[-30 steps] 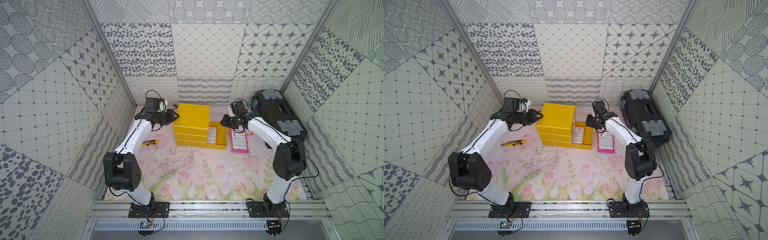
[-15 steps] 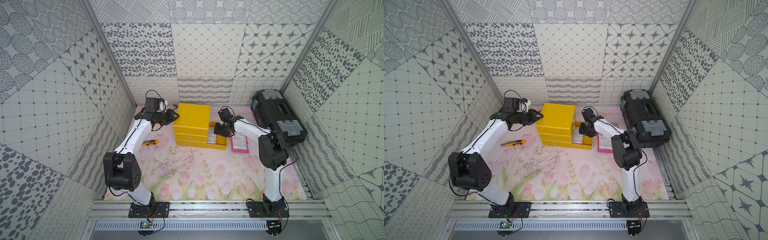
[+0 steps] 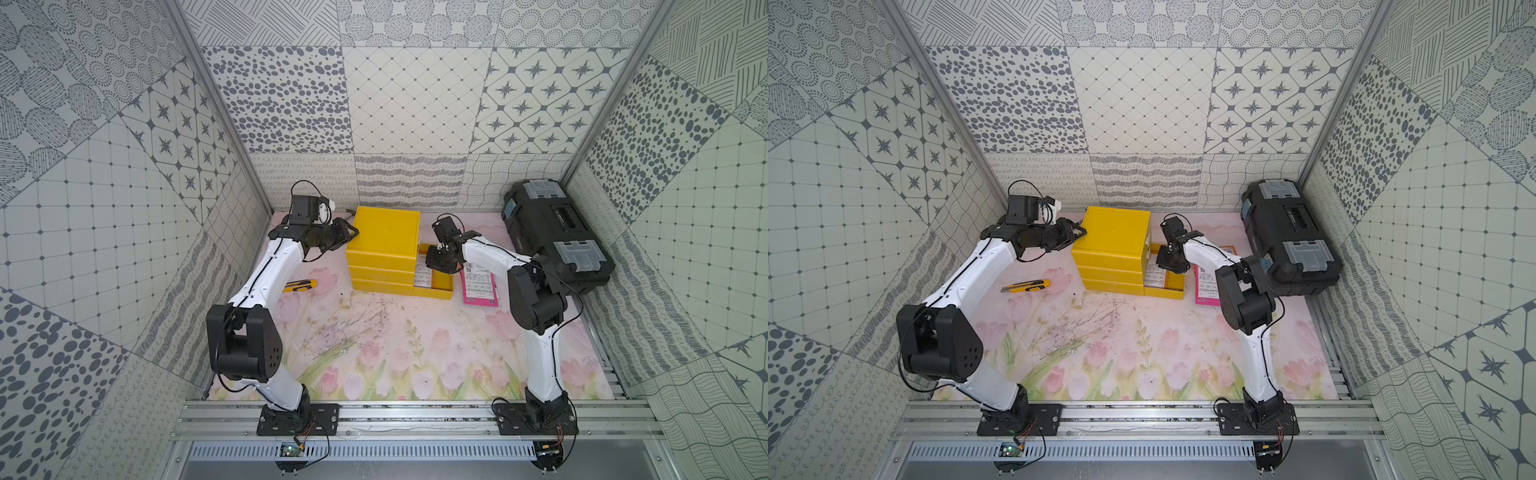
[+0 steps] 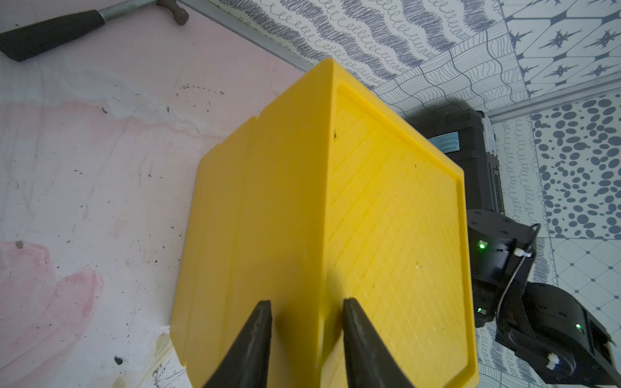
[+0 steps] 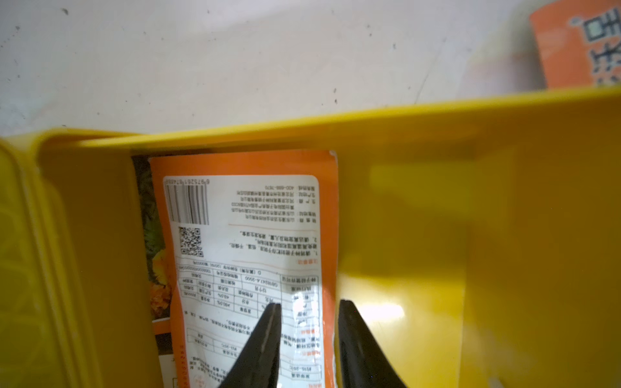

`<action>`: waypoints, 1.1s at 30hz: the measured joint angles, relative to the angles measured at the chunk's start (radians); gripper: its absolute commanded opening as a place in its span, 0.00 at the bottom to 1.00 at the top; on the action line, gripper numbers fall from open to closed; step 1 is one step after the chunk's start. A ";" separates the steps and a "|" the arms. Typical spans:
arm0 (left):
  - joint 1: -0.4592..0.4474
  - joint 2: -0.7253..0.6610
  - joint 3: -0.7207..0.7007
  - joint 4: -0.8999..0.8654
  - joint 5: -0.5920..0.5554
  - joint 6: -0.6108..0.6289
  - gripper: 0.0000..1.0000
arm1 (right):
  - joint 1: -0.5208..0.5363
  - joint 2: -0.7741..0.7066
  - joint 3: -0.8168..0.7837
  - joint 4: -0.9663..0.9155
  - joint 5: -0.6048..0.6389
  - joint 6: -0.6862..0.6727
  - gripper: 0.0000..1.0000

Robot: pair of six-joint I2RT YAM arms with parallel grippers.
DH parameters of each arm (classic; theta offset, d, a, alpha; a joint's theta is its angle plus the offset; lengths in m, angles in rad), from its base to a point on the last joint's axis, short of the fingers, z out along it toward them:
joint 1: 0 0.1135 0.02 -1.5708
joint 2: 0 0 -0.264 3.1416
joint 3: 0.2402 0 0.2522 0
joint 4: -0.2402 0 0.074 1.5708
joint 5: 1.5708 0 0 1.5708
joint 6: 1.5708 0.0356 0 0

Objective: Take the seed bags out of the drawer
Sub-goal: Pick up the seed packet from the drawer.

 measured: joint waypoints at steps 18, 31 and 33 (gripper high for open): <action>0.000 0.000 0.000 0.000 0.000 0.000 0.38 | 0.009 0.014 0.019 -0.019 0.016 -0.008 0.02; 0.000 0.000 0.000 0.000 0.000 0.000 0.38 | 0.009 -0.021 0.016 -0.020 0.003 -0.016 0.00; 0.000 0.000 0.000 0.000 0.000 0.000 0.38 | 0.009 -0.048 0.016 -0.021 0.003 -0.020 0.00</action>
